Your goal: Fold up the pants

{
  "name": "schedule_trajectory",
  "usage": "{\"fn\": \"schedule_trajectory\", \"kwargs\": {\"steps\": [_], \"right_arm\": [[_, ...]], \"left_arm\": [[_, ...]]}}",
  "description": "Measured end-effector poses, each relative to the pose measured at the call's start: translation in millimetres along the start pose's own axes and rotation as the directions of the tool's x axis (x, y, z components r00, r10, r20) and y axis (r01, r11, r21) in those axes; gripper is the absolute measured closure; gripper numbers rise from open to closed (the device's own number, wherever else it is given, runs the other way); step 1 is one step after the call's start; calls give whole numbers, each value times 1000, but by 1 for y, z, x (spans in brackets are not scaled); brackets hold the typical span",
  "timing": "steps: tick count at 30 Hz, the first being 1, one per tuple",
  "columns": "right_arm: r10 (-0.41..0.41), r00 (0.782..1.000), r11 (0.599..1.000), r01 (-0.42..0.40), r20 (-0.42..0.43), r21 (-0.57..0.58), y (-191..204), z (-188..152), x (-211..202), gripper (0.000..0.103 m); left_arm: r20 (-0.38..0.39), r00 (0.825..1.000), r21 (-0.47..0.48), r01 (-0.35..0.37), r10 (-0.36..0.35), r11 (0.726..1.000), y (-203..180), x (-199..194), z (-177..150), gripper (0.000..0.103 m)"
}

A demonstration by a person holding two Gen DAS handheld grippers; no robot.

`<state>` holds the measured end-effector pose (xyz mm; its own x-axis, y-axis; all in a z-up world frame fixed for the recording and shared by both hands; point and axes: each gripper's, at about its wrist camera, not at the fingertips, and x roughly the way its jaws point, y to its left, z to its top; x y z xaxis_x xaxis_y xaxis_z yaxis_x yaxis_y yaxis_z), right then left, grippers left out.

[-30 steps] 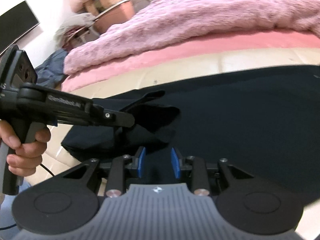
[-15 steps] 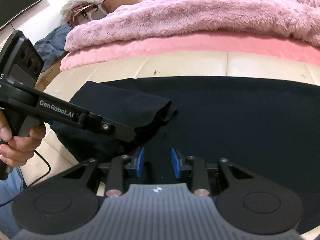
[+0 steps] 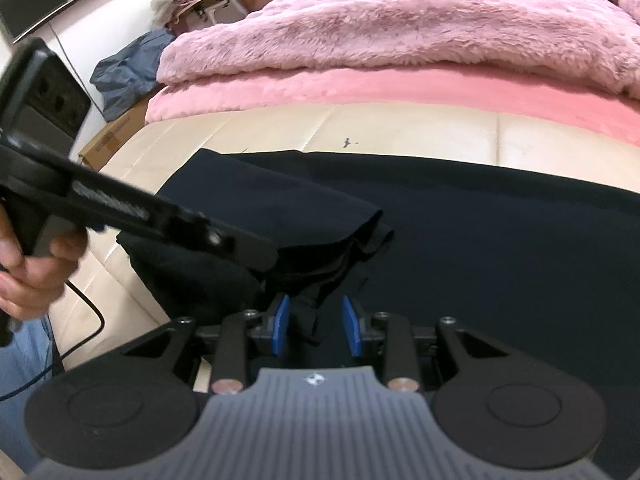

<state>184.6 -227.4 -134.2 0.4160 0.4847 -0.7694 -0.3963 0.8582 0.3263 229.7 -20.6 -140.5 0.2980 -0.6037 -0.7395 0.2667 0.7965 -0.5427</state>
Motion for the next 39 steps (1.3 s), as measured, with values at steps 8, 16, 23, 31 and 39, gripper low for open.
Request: {"fn": "schedule_trajectory", "kwargs": {"steps": [8, 16, 23, 31, 39], "right_arm": [[84, 996, 991, -82, -14, 107, -12, 1, 13, 103], [116, 992, 977, -106, -48, 186, -16, -9, -6, 103], [104, 994, 972, -91, -46, 218, -16, -18, -10, 102], [43, 999, 956, -45, 12, 289, -19, -13, -12, 69], [103, 990, 829, -138, 95, 542, -46, -16, 10, 72]], "left_arm": [[44, 999, 56, 18, -21, 998, -16, -20, 18, 103], [-50, 998, 85, 38, -33, 996, -23, 8, 15, 103], [-58, 997, 161, -37, 47, 986, -28, 7, -3, 90], [-9, 991, 102, -130, 132, 986, -3, 15, -15, 86], [12, 997, 24, -76, 76, 997, 8, 27, -24, 86]]}}
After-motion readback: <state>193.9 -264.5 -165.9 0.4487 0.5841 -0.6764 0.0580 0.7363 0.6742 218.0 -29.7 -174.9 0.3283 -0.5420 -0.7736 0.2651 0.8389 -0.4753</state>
